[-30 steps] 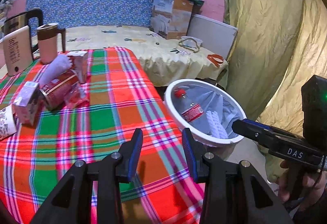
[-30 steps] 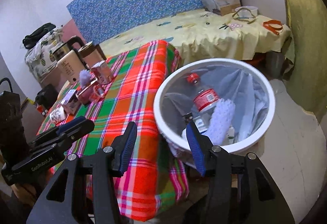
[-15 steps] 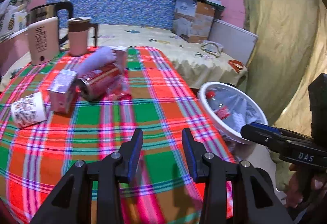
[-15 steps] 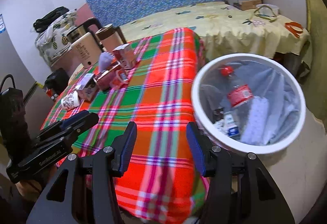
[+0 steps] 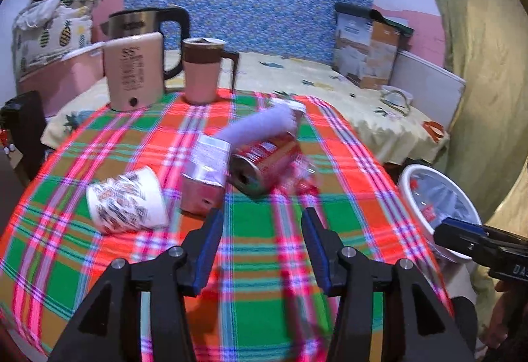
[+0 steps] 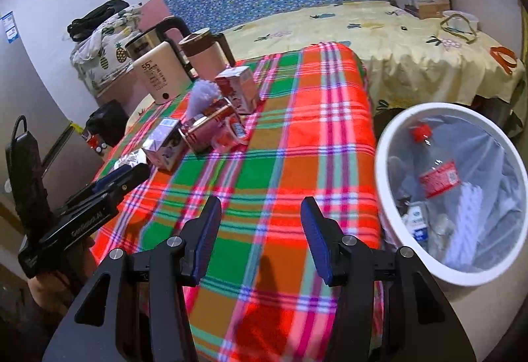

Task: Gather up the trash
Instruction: 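Move both open grippers back over the table toward the remaining trash, then grasp the pink juice carton with the left gripper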

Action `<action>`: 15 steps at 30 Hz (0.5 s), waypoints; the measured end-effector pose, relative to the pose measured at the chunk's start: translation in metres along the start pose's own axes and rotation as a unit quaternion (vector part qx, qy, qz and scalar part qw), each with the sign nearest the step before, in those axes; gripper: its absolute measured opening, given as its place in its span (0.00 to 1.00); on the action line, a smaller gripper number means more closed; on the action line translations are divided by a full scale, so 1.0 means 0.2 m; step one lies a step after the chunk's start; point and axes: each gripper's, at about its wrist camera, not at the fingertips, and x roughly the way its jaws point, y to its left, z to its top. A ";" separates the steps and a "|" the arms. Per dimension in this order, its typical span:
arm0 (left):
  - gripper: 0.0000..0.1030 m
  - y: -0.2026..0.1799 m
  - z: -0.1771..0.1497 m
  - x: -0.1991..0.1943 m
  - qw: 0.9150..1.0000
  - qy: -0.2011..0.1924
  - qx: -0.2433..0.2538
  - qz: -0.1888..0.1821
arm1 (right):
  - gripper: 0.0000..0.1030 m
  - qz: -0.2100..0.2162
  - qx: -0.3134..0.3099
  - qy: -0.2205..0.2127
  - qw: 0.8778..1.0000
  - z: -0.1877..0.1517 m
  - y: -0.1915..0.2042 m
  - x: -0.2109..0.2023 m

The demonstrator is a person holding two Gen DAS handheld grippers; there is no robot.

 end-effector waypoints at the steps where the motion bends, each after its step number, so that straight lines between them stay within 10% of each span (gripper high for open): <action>1: 0.53 0.02 0.01 0.01 1.000 -0.003 0.000 0.006 | 0.51 0.002 -0.001 0.000 1.000 0.01 0.01 0.01; 15: 0.56 0.17 0.09 0.27 0.999 0.027 0.001 0.036 | 0.51 0.010 -0.016 0.027 0.999 0.09 0.10 0.20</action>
